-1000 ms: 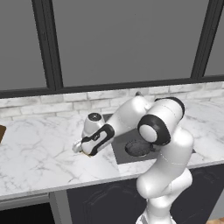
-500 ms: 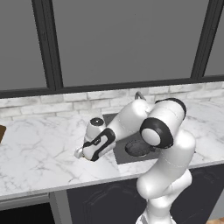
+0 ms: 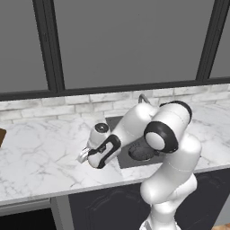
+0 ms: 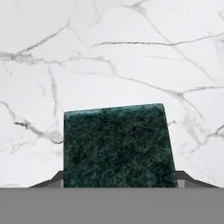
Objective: Pick the pan and sponge and place them into the sink. Then turn on the water.
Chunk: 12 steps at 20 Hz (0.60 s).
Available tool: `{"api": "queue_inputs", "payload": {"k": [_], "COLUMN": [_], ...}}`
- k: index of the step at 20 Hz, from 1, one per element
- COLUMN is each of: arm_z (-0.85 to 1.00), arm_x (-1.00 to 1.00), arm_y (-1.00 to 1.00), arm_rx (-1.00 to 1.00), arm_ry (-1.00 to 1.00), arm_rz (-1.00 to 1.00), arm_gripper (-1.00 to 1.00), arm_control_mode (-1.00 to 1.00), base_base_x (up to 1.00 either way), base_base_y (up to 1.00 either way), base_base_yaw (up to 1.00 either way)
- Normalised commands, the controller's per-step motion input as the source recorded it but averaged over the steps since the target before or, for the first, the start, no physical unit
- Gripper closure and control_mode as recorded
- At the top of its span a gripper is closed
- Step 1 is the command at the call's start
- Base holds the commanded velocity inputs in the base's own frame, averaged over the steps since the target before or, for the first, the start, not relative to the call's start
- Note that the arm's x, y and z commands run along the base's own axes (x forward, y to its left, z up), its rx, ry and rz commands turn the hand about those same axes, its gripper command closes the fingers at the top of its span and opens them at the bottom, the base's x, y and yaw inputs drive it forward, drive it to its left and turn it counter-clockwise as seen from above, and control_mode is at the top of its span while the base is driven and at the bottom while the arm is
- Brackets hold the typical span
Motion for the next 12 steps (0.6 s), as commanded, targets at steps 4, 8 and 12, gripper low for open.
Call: {"api": "queue_inputs", "payload": {"k": [4, 8, 12], "arm_z": [0.16, 0.30, 0.58], "arm_x": [-0.25, -0.29, -0.16], "arm_y": [-0.09, -0.33, -0.40], "arm_rx": [0.00, 0.00, 0.01], "arm_ry": [-0.16, -0.06, 0.01], "arm_rz": [0.01, -0.04, -0.07], "arm_gripper": [1.00, 1.00, 1.00], "arm_control_mode": [-1.00, -1.00, -1.00], "base_base_x": [0.00, 0.00, 0.00], "base_base_y": [0.00, 0.00, 0.00], "base_base_yaw": [0.00, 0.00, 0.00]}}
